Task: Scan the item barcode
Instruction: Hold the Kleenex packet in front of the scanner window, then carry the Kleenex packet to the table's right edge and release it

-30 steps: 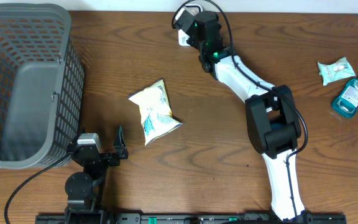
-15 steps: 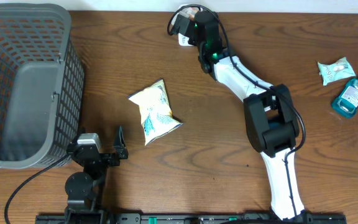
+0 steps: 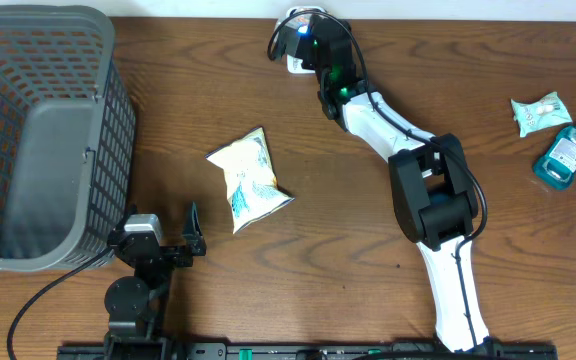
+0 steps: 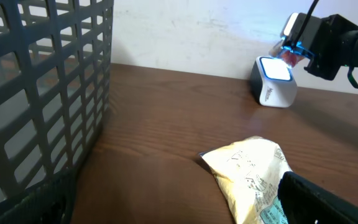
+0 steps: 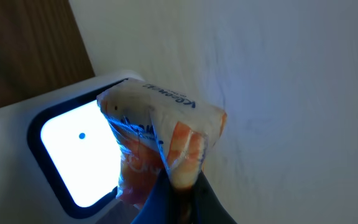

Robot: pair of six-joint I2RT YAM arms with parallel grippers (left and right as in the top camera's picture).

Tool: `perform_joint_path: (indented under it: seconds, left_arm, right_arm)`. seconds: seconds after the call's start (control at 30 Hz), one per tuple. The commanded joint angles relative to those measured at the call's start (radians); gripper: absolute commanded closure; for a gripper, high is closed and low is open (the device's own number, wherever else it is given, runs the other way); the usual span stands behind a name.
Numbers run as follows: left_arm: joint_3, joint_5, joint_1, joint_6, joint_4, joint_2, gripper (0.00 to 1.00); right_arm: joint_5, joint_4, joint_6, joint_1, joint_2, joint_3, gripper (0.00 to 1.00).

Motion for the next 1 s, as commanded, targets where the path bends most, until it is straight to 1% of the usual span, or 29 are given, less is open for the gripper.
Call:
perform_joint_path:
  seconds: [0.0, 0.13, 0.2, 0.33, 0.4, 0.57, 0.63, 0.67, 0.83, 0.97]
  left_arm:
    - [-0.019, -0.002, -0.002, -0.005, -0.03, -0.003, 0.02]
    - [-0.019, -0.002, -0.002, -0.005, -0.03, -0.003, 0.02]
    - [-0.019, -0.002, -0.002, -0.005, -0.03, -0.003, 0.02]
    - [-0.019, -0.002, -0.002, -0.005, -0.03, -0.003, 0.02]
    - [-0.019, -0.002, -0.002, -0.005, -0.03, -0.003, 0.02]
    - [-0.019, -0.002, -0.002, -0.005, -0.03, -0.003, 0.02]
    - [-0.019, -0.002, -0.002, -0.005, -0.03, -0.003, 0.02]
    - [-0.019, -0.002, -0.002, -0.005, -0.03, -0.003, 0.02]
    - [-0.019, -0.002, -0.002, -0.005, -0.03, -0.003, 0.02]
    - [-0.019, -0.002, -0.002, -0.005, -0.03, -0.003, 0.02]
  right_arm:
    - [-0.035, 0.0, -0.053, 0.009, 0.02, 0.018, 0.99]
    - [0.013, 0.001, -0.062, 0.015, 0.02, 0.019, 0.99]
    - [0.071, 0.002, -0.099, 0.016, 0.018, 0.019, 0.99]
    - [0.236, -0.008, -0.093, 0.006, -0.004, 0.018, 0.99]
    - [0.297, -0.037, -0.048, -0.011, -0.027, 0.019, 0.99]
    - [0.435, -0.177, 0.067, -0.079, -0.114, 0.018, 0.99]
    - [0.484, -0.266, 0.134, -0.113, -0.146, 0.019, 0.99]
    - [0.516, -0.398, 0.236, -0.158, -0.176, 0.018, 0.99]
    - [0.518, -0.719, 0.543, -0.268, -0.192, 0.018, 0.99]
    - [0.484, -0.899, 0.768, -0.354, -0.188, 0.011, 0.99]
